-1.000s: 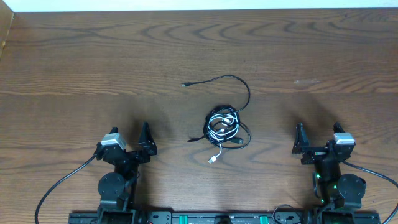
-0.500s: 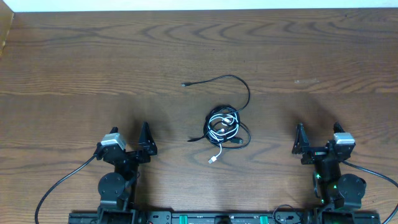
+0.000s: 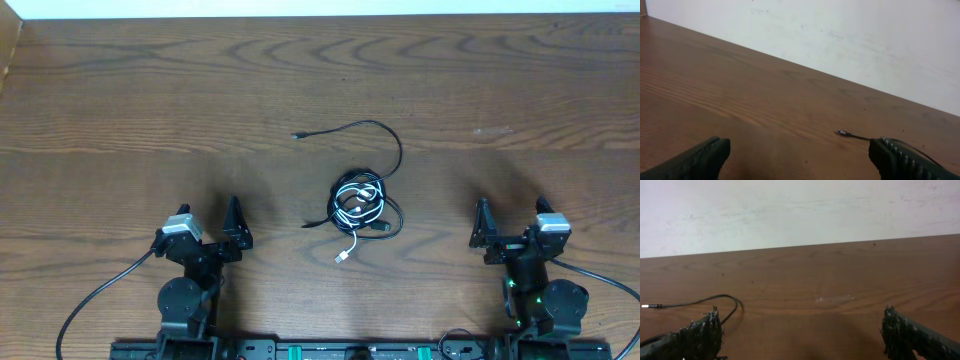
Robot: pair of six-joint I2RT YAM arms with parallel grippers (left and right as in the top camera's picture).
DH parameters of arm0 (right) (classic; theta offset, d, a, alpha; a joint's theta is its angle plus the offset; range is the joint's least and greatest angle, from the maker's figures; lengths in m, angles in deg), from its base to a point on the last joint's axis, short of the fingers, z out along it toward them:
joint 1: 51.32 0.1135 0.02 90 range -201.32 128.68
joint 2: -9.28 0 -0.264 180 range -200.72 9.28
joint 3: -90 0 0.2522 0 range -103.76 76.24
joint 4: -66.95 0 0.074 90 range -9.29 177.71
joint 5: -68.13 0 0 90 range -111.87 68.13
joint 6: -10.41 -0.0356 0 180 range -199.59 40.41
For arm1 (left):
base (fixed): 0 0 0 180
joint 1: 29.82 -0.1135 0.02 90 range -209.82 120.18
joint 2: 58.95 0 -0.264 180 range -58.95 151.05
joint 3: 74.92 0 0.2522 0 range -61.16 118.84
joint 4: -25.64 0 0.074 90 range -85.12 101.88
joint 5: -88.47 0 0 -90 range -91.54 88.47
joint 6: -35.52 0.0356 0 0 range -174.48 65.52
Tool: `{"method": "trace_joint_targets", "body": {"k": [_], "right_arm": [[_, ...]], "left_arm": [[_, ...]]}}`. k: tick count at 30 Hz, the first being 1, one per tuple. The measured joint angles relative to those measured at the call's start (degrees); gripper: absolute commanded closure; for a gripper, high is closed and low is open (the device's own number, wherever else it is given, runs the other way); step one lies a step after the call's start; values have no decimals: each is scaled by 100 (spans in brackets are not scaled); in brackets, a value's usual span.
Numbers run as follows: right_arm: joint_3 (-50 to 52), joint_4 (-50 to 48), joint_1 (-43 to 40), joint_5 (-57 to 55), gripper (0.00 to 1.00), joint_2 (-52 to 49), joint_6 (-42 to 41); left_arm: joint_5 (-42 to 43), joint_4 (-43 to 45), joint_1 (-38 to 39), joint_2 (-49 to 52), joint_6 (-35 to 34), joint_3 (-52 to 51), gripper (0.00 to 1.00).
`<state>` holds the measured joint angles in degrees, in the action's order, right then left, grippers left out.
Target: Untangle cables
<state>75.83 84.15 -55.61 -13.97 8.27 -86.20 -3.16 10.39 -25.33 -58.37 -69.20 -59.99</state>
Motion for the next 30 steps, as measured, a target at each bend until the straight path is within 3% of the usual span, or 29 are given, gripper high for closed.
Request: {"method": "trace_joint_targets", "body": {"k": [30], "right_arm": [[0, -2, 2, 0, 1, 0, 0]], "left_arm": [[0, 0, 0, 0, 4, 0, 5]]}}
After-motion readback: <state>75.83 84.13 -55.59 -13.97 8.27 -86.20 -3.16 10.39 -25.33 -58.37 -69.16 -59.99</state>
